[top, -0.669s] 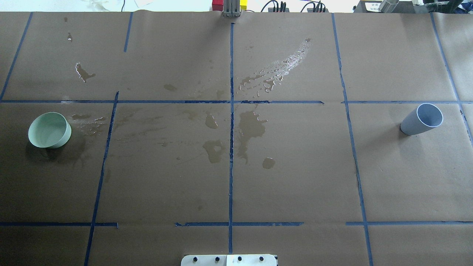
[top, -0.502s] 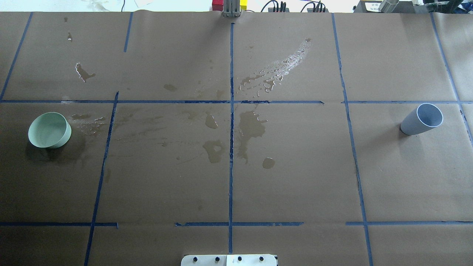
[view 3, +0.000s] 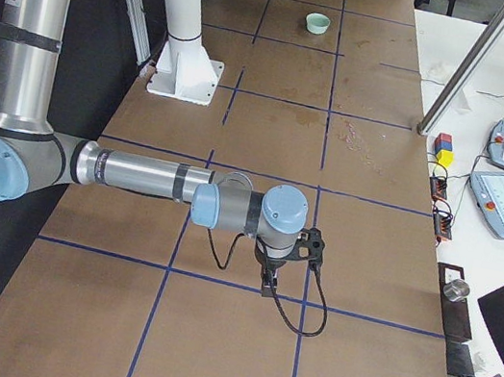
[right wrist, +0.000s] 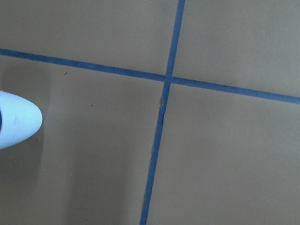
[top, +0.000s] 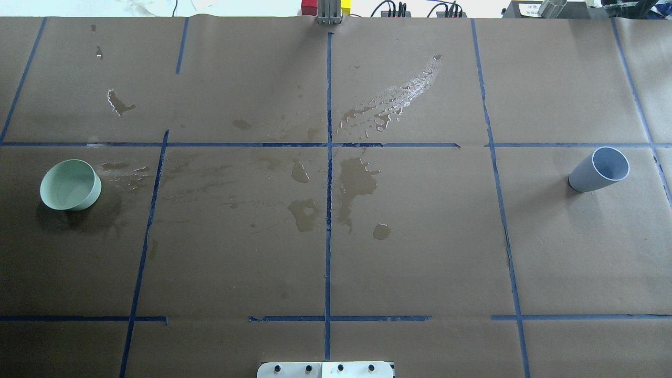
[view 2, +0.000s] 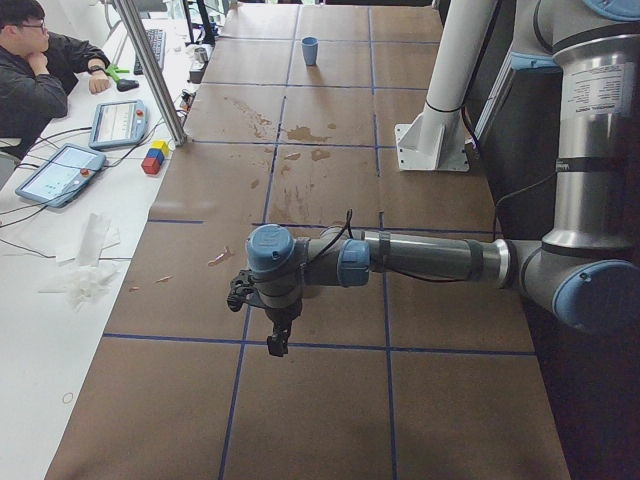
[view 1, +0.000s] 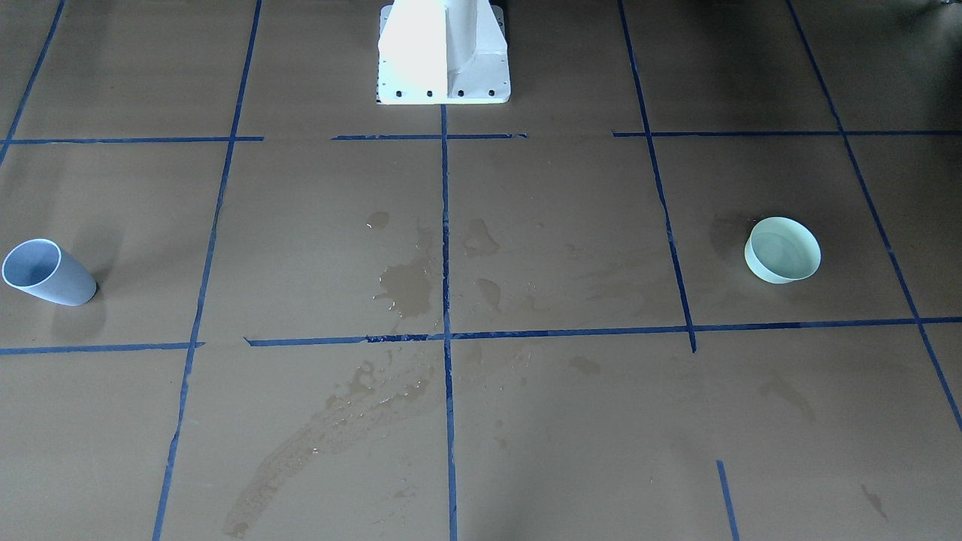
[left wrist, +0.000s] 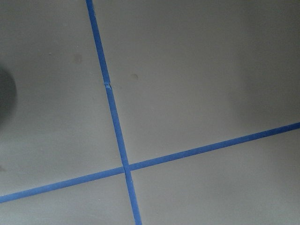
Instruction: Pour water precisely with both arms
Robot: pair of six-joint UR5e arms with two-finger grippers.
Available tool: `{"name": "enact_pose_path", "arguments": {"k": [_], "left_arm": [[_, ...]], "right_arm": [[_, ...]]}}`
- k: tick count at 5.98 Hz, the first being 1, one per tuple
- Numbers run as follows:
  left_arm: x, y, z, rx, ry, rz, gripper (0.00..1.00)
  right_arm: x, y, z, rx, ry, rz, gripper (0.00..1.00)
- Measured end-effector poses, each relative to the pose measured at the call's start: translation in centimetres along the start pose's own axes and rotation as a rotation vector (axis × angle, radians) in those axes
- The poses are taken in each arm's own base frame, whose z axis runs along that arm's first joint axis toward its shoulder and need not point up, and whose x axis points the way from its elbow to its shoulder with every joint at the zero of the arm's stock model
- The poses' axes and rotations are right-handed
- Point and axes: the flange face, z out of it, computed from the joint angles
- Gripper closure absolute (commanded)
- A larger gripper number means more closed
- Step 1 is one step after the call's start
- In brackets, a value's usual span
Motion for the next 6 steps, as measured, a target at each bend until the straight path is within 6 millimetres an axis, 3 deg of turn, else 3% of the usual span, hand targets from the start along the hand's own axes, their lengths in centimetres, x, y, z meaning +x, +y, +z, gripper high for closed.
{"name": "enact_pose_path", "arguments": {"k": [2, 3, 4, 6], "left_arm": [[2.3, -4.0, -3.4, 0.123, -0.028, 0.107, 0.0], [2.9, -5.0, -4.2, 0.154, -0.028, 0.138, 0.0], [4.1, -5.6, -4.2, 0.162, -0.025, 0.173, 0.0], [9.8, -7.0, -0.4, 0.124, 0.02, 0.144, 0.0]], "right_arm": [[0.0, 0.0, 0.0, 0.002, 0.0, -0.002, 0.0], [0.0, 0.0, 0.0, 0.004, 0.0, -0.004, 0.0], [-0.1, -0.1, -0.1, 0.005, 0.001, -0.005, 0.0], [-0.1, -0.1, -0.1, 0.005, 0.001, -0.006, 0.0]]}}
